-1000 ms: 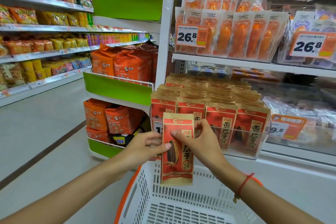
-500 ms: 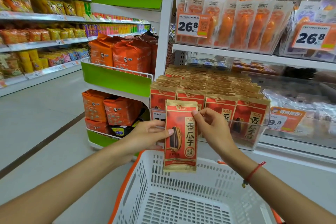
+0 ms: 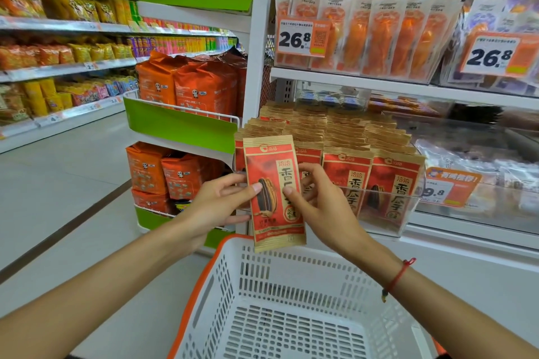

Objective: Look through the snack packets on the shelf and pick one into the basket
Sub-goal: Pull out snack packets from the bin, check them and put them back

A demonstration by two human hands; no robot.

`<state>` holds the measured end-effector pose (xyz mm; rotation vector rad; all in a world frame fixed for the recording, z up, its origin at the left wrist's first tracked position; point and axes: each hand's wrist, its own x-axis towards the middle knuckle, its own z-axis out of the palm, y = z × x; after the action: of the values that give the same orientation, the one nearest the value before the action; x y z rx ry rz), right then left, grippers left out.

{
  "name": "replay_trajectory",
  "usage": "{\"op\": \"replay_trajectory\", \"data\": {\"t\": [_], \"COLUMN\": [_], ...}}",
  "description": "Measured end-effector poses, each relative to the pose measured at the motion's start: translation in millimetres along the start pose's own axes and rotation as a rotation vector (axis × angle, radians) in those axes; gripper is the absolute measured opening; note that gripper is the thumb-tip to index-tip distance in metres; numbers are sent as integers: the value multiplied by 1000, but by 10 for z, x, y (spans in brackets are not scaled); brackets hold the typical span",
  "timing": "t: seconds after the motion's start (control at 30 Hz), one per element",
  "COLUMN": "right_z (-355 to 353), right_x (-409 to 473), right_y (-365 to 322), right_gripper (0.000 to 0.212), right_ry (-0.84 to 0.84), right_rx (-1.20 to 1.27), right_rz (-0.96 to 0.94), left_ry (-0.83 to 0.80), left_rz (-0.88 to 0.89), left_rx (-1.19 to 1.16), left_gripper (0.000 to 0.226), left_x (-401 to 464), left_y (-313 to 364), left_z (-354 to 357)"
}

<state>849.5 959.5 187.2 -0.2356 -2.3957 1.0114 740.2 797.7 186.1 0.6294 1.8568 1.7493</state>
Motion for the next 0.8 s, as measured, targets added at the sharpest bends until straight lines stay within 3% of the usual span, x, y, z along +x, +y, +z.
{"op": "replay_trajectory", "data": {"t": [0.23, 0.4, 0.6, 0.7, 0.8], "right_z": [-107, -154, -145, -115, -89], "right_x": [23, 14, -1, -10, -11], "right_y": [63, 58, 50, 74, 57], "right_gripper": [73, 76, 77, 68, 31], "right_ry": [-247, -268, -221, -197, -104], "right_rx": [128, 223, 166, 89, 46], "right_rz": [3, -14, -30, -34, -51], "left_ry": [30, 18, 28, 25, -3], "left_rz": [-23, -39, -22, -12, 1], "left_rx": [-87, -100, -88, -59, 25], "left_gripper": [26, 27, 27, 28, 33], "left_x": [2, 6, 0, -4, -17], "left_y": [20, 34, 22, 12, -5], "left_z": [-89, -106, -83, -82, -87]}}
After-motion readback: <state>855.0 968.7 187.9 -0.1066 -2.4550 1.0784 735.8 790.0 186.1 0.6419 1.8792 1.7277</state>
